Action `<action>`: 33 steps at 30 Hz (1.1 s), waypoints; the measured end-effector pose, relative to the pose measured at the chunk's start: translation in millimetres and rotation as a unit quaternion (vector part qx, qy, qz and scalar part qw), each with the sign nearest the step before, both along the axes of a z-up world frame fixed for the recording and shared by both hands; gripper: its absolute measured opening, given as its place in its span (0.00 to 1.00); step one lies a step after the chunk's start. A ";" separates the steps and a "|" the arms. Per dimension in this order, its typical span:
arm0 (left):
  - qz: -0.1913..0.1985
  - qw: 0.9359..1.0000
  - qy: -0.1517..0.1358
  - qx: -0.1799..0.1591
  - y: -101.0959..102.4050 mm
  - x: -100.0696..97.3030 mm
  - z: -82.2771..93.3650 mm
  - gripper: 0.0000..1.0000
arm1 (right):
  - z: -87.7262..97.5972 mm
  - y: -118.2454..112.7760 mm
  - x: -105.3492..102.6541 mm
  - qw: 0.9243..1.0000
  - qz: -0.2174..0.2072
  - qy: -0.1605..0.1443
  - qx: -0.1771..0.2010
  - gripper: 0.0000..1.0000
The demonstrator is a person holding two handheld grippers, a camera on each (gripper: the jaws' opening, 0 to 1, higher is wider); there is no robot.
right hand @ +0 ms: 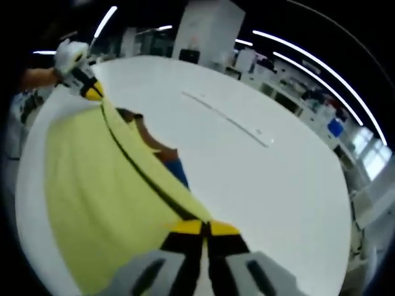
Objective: Fold the garment on the visible template until the final outline fits inside the template.
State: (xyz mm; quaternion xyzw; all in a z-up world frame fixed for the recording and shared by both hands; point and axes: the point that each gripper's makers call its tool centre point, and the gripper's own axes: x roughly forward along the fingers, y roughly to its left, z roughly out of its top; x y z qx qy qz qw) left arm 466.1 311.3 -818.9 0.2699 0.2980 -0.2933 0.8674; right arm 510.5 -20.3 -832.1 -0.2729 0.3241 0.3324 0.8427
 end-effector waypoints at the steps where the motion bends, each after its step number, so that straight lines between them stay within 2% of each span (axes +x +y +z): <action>1: 0.006 1.000 0.001 -0.004 0.9 0.1 1.3 0.00 | 2.4 0.1 1.1 1.000 -0.001 -0.003 0.002 0.00; 3: 0.024 0.999 -0.002 -0.028 2.6 2.2 4.7 0.00 | 7.8 0.5 3.4 1.000 -0.007 -0.009 0.012 0.00; 6: 0.062 0.995 0.001 -0.081 5.8 7.3 8.5 0.00 | 6.7 0.0 7.7 0.999 -0.028 -0.004 0.038 0.00; 9: 0.085 0.992 0.000 -0.095 8.3 11.3 8.5 0.00 | 7.3 -1.9 12.7 0.996 -0.058 0.001 0.067 0.00; 12: 0.129 0.981 0.006 -0.143 11.3 17.5 8.9 0.00 | 8.6 0.5 18.9 0.991 -0.089 0.007 0.099 0.00; 13: 0.136 0.980 0.009 -0.145 11.6 17.7 8.1 0.00 | 7.9 0.1 20.6 0.990 -0.096 0.011 0.105 0.00; 15: 0.133 0.983 0.003 -0.124 12.5 16.9 7.0 0.00 | 7.4 -3.1 23.8 0.988 -0.112 0.010 0.107 0.02; 18: 0.144 0.981 0.004 -0.132 17.1 15.9 7.8 0.02 | 10.5 -2.9 18.3 0.986 -0.120 0.011 0.116 0.14; 19: 0.154 0.978 0.003 -0.142 19.1 16.4 9.1 0.06 | 11.3 -3.5 17.3 0.985 -0.124 0.014 0.122 0.18; 23: 0.161 0.977 0.011 -0.141 16.7 11.5 9.4 0.18 | 12.0 -2.6 12.9 0.982 -0.131 0.025 0.131 0.35; 25: 0.169 0.973 0.014 -0.157 17.0 9.1 10.2 0.28 | 13.0 -2.4 8.3 0.981 -0.133 0.031 0.138 0.42; 29: 0.177 0.966 0.023 -0.187 14.7 2.3 11.3 0.41 | 13.7 -0.5 2.0 0.978 -0.133 0.046 0.156 0.56; 33: 0.169 0.968 0.023 -0.184 10.5 -9.7 14.0 0.50 | 14.8 0.2 -8.4 0.973 -0.136 0.065 0.173 0.69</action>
